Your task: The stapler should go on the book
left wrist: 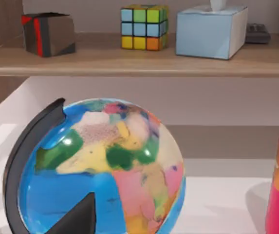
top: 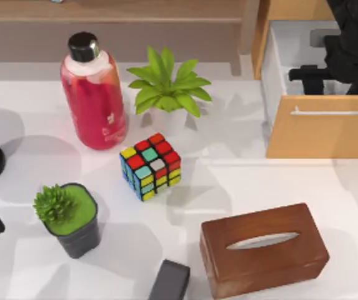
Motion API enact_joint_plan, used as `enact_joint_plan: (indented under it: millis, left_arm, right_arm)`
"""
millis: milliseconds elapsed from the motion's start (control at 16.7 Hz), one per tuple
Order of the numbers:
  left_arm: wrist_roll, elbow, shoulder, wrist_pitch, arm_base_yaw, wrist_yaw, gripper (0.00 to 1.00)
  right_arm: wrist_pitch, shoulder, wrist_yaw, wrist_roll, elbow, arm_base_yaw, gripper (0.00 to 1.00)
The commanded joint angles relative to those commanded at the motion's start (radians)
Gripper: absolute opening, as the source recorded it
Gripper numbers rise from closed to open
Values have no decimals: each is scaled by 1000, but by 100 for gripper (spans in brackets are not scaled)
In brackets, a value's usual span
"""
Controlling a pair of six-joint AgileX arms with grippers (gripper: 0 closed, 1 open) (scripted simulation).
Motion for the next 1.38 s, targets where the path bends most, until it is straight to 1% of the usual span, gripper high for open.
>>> enact_joint_plan:
  millis: [300,360,960,1140,1380]
  left_arm:
    - [0,0,0,0,0,0,100]
    - [0,0,0,0,0,0,100]
    - [0,0,0,0,0,0,100]
    - [0,0,0,0,0,0,100]
    - [0,0,0,0,0,0,100]
  right_arm:
    - [0,0,0,0,0,0,2]
    - [0,0,0,0,0,0,0]
    - [-3,-9,0,-3,1,0,0]
    - [-14,-65,-1,-40,-24,4,0]
    - [-2,-203,-12,-124,-80,-5,0]
